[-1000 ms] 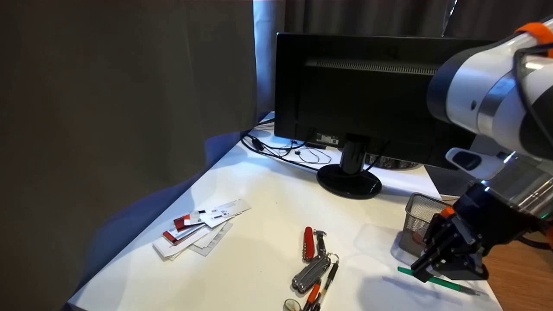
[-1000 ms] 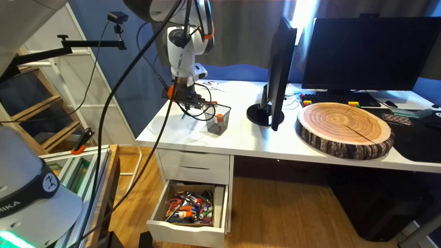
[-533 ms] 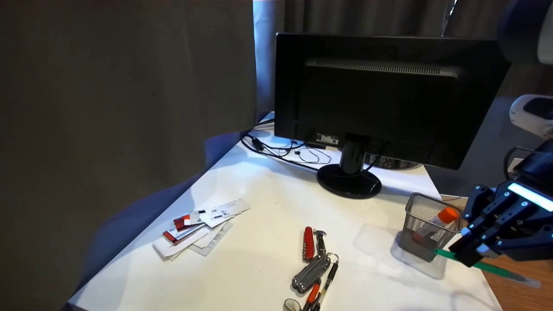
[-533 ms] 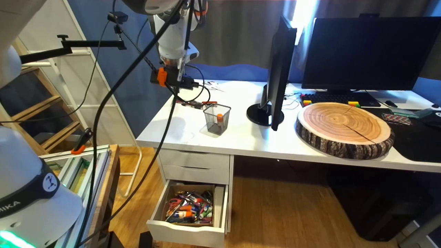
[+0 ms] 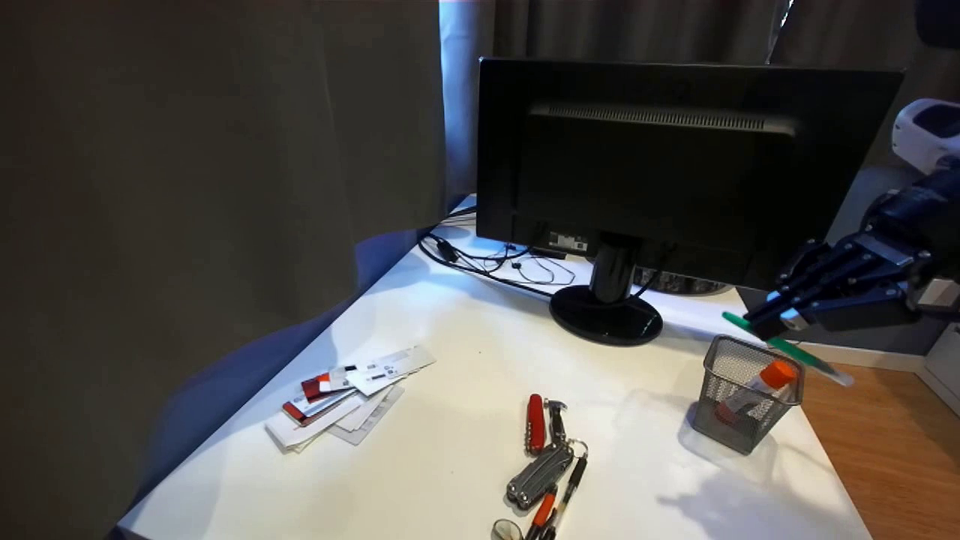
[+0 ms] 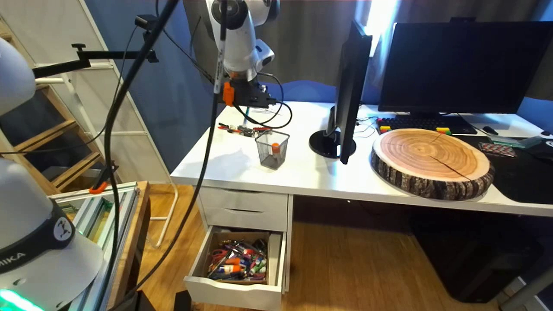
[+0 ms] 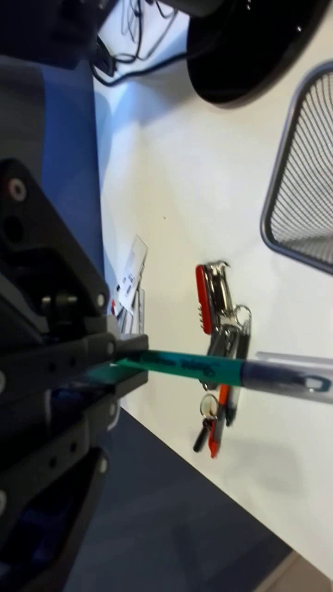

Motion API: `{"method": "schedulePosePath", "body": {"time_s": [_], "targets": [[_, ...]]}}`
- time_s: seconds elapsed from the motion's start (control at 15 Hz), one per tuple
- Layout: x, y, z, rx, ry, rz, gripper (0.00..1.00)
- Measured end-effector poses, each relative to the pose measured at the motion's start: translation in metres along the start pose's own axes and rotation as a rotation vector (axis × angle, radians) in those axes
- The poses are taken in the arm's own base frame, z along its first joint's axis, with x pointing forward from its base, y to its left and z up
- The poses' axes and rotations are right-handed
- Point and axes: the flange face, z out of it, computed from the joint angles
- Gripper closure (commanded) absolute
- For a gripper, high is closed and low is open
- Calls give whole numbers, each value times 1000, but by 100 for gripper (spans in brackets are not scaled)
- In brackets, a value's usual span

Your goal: Pick up the glue stick, then place it in the bin

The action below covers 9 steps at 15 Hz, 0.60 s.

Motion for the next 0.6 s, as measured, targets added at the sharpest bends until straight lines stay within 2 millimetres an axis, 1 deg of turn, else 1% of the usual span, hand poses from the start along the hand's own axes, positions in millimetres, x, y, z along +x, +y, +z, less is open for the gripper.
{"method": "schedulePosePath", "body": {"time_s": [0.33,0.47,0.6], "targets": [[-5,54,-16,-79,132,8,96],[-13,69,-18,-96,160,30,96],[-22,79,-14,-93,193,71,96]]}}
